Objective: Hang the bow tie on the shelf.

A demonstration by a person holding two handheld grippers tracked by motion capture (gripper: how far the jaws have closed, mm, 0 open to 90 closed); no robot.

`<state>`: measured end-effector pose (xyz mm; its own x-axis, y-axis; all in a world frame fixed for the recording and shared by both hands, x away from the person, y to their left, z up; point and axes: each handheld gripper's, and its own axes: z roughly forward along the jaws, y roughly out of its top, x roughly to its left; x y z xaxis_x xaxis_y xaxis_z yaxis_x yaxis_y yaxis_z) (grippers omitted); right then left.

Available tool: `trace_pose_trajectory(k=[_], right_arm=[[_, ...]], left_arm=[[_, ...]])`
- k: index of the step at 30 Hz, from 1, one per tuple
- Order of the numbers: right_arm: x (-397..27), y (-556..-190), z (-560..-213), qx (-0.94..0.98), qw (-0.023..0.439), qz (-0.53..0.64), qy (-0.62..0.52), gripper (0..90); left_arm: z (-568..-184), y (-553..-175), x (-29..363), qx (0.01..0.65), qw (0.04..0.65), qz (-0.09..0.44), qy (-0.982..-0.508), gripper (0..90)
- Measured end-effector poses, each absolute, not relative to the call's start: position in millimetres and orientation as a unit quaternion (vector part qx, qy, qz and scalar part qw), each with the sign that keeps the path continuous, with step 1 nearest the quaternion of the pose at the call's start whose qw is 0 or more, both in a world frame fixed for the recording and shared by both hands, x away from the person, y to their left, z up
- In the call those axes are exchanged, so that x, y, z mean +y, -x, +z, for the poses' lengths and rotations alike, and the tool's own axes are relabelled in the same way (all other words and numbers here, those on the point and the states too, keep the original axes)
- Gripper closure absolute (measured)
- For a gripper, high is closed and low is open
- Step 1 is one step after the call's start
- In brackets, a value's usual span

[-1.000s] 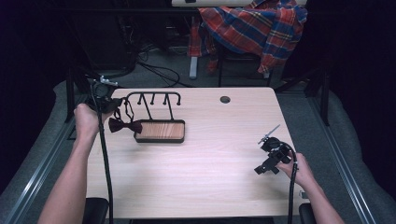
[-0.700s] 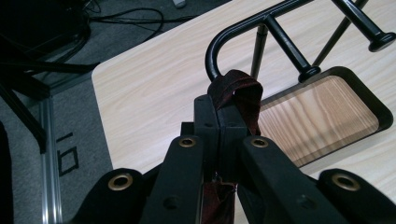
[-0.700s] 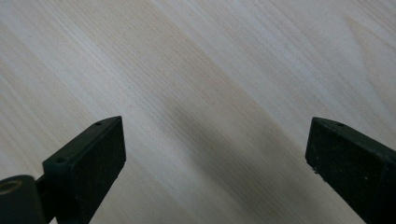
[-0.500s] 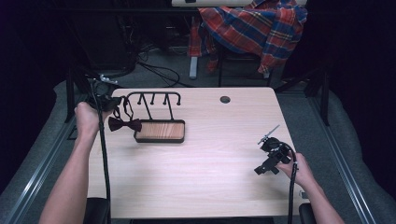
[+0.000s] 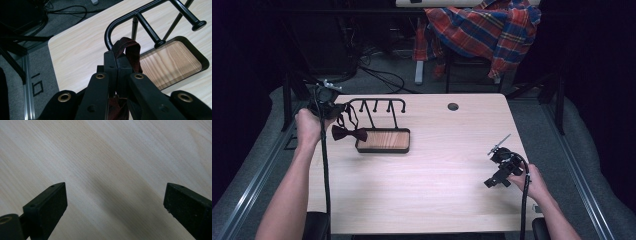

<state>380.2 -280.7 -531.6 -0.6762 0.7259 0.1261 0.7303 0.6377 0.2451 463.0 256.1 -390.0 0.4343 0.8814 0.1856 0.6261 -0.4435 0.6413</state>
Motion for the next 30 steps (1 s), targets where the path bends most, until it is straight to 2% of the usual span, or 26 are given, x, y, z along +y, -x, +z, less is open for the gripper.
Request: trace_pose_trajectory(k=[30], right_arm=[[-279.5,-379.9,-533.2,-0.907,0.012,-0.131,0.399,4.8]], left_arm=[[-398.6,-480.4,264.3,0.485,0.231,0.251,-0.805,88.9]])
